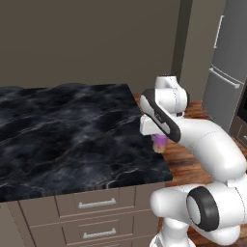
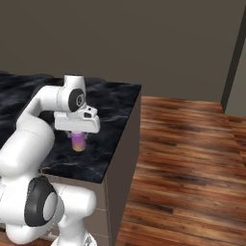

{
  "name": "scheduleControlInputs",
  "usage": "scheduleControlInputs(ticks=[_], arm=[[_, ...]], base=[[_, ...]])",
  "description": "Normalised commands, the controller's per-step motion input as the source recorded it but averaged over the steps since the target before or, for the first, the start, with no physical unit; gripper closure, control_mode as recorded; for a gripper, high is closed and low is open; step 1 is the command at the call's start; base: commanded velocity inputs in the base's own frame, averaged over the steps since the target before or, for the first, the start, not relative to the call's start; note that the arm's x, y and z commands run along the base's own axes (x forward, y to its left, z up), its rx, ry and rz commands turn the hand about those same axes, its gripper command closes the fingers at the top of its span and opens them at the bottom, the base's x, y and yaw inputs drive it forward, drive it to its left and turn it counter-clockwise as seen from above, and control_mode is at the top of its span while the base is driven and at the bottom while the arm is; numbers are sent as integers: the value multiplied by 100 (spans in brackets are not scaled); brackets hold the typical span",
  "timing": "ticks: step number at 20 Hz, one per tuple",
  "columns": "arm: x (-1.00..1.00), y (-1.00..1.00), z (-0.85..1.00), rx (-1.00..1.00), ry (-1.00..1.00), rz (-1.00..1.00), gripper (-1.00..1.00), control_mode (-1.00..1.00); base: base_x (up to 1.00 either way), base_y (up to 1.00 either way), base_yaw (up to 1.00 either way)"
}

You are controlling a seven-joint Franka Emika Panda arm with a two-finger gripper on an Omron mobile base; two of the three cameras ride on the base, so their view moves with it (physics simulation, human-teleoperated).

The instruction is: Four empty soda cans are scattered around the kitchen. Gather all the cans and cluster them next to the stove for recycling.

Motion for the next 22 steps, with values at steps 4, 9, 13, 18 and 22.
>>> scheduleControlInputs(ticks=[4, 9, 13, 18, 22], arm=[[0, 0, 0, 0, 0, 0, 100, 100], [0, 0, 0, 0, 0, 0, 100, 100], [0, 0, 0, 0, 0, 0, 100, 100], [0, 0, 0, 0, 0, 0, 100, 100], [0, 0, 0, 0, 0, 0, 100, 100]], base=[[-67, 1, 0], [-84, 11, 0], [-73, 39, 6], [-49, 60, 30], [-29, 39, 45]])
